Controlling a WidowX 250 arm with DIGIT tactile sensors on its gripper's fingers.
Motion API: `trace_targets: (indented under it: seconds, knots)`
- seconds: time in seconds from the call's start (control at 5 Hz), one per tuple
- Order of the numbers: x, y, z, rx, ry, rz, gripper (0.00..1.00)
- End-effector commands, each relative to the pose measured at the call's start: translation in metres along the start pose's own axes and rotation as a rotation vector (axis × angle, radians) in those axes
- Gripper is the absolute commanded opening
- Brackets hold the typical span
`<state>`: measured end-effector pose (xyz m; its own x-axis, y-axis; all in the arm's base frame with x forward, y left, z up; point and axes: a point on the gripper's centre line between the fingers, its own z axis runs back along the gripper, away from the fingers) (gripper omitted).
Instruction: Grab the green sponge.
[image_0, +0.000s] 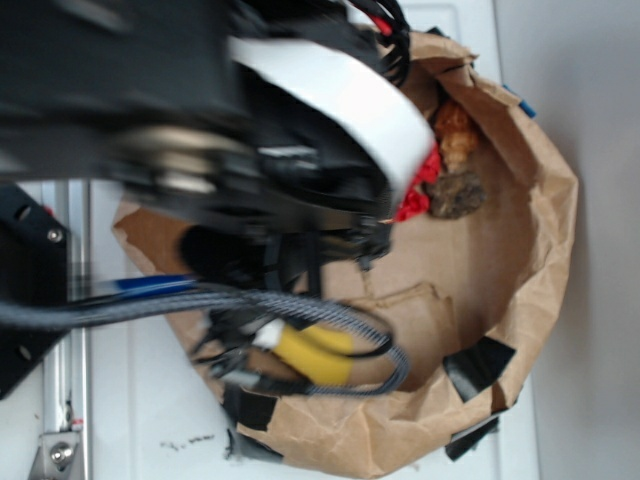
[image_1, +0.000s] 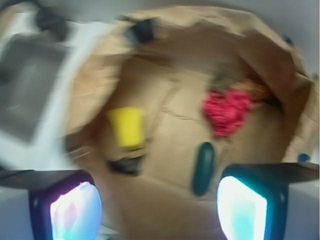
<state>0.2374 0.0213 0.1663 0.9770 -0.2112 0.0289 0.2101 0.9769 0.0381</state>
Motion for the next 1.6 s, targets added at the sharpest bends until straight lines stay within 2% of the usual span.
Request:
trace_targets:
  seconds: [0.0, 0.2, 0.4, 0.6, 0.8, 1.0, 1.4]
  knots:
    - [0.019, 0.017, -0.041, 0.064, 0.050, 0.070, 1.00]
    - [0.016, 0.008, -0.071, 0.086, 0.081, 0.063, 1.00]
    - [0.007, -0.008, -0.085, 0.062, 0.086, 0.001, 1.00]
    - [-0.008, -0.031, -0.085, 0.000, 0.103, -0.095, 1.00]
    - [-0.010, -0.038, -0.073, -0.030, 0.068, -0.107, 1.00]
    - [-0.013, -0.040, -0.062, -0.114, 0.056, -0.134, 1.00]
    - [-0.013, -0.044, -0.063, -0.127, 0.074, -0.159, 1.00]
